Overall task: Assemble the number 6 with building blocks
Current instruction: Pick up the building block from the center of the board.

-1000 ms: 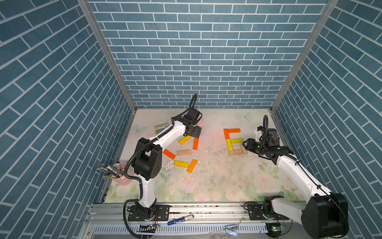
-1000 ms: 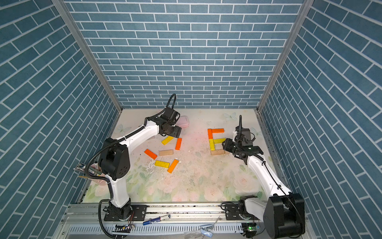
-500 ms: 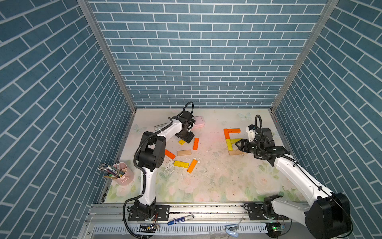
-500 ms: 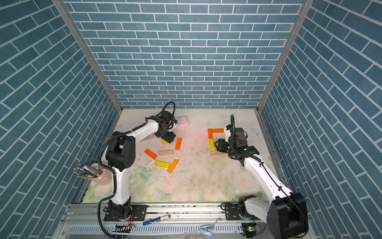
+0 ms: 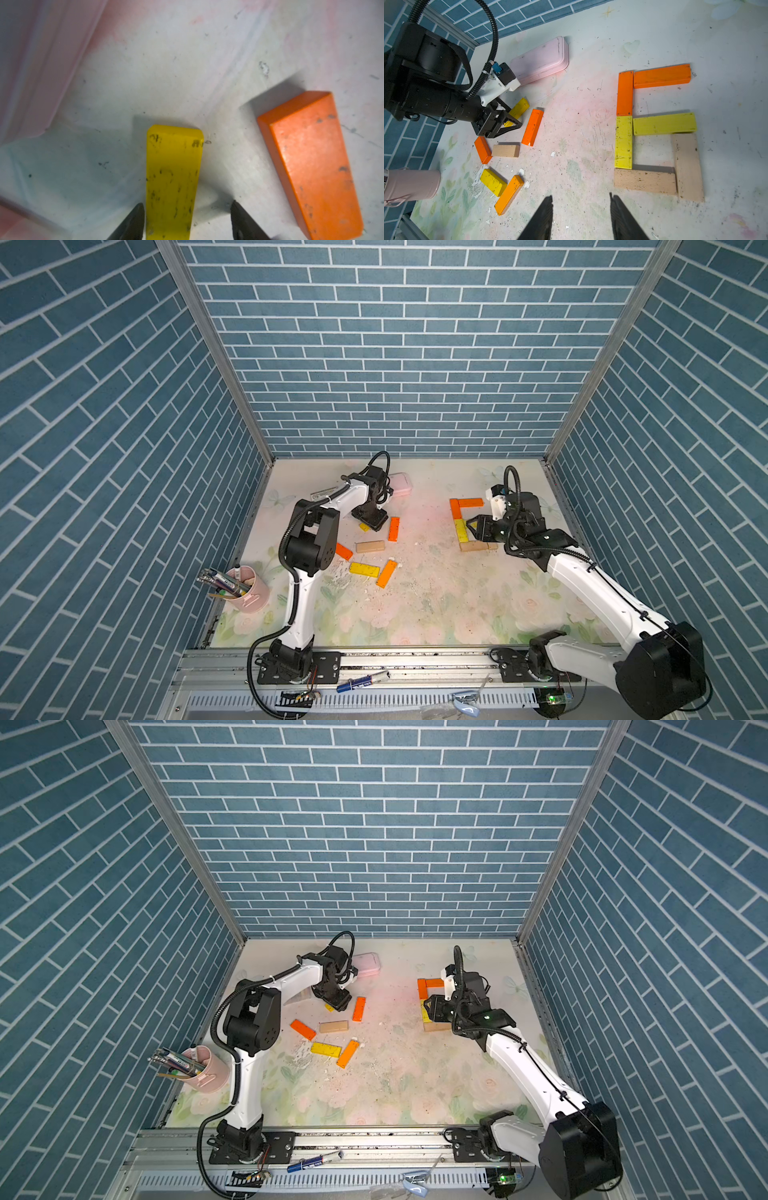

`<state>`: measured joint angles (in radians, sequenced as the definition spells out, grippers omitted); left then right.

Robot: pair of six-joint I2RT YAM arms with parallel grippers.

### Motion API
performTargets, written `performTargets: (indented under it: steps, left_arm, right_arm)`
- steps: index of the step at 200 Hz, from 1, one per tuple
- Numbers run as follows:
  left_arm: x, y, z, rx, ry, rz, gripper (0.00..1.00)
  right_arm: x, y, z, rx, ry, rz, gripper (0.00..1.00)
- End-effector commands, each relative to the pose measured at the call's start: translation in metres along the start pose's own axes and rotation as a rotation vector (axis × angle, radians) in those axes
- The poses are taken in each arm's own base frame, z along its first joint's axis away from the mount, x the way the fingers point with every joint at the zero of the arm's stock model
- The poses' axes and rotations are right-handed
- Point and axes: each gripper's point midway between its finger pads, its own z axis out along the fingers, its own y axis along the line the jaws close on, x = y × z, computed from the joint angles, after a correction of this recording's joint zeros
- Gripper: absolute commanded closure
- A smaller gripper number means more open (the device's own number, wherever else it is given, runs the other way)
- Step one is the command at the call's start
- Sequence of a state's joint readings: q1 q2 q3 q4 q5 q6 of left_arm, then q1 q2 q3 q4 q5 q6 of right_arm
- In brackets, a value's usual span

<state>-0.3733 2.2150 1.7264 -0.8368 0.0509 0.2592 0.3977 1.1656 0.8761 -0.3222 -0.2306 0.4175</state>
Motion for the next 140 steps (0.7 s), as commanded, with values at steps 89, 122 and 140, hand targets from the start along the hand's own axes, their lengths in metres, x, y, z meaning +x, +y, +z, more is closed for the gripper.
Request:
performTargets:
  steps: [89, 122, 140]
  left_arm:
    - [-0.029, 0.006, -0.070, -0.028, -0.200, 0.068, 0.72]
    - [-0.047, -0.034, -0.103, 0.043, -0.316, 0.184, 0.70]
    - [-0.056, -0.058, -0.104, 0.058, -0.322, 0.249, 0.69]
  right_arm:
    - [-0.025, -0.001, -0.017, 0.069, -0.064, -0.032, 0.54]
    - [-0.033, -0.017, -0.036, 0.168, -0.156, 0.008, 0.54]
    - [-0.037, -0.025, -0.050, 0.211, -0.226, 0.036, 0.54]
